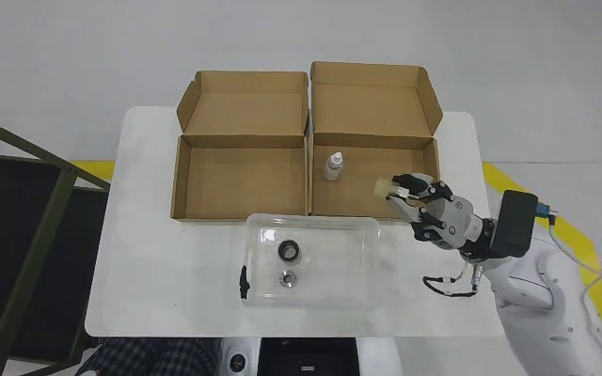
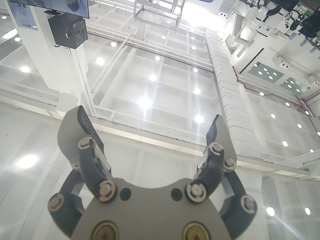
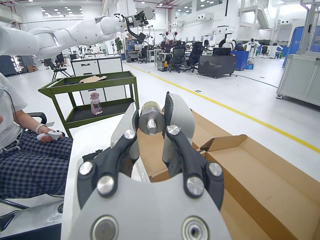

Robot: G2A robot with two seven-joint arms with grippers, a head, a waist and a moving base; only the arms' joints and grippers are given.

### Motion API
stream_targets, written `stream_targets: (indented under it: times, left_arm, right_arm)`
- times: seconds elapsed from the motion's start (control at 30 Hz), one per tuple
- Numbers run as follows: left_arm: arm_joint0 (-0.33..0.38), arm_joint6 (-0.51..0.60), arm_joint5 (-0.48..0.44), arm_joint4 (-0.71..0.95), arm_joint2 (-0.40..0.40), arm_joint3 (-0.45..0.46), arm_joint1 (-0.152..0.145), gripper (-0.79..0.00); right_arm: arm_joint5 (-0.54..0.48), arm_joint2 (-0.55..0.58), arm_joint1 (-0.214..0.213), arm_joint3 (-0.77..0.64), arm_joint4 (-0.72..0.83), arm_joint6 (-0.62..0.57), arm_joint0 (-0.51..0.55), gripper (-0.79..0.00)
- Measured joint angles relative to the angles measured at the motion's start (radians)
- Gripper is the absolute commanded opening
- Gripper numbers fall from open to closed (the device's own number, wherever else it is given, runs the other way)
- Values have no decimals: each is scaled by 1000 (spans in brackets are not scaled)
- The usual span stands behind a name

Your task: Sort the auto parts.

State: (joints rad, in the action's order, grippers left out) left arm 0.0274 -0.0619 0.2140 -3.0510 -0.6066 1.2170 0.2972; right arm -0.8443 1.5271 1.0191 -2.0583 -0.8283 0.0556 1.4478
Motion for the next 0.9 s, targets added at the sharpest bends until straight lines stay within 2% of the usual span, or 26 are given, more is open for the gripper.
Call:
stream_targets:
  times: [0.4, 0.9]
  left_arm:
    - [0, 0, 0, 0, 0, 0, 0, 0]
    - [0, 0, 0, 0, 0, 0, 0, 0]
  right_arm:
    - [10, -7, 3, -3, -37, -7, -5, -785]
    - [20, -73, 3, 69, -116, -128, -44, -785]
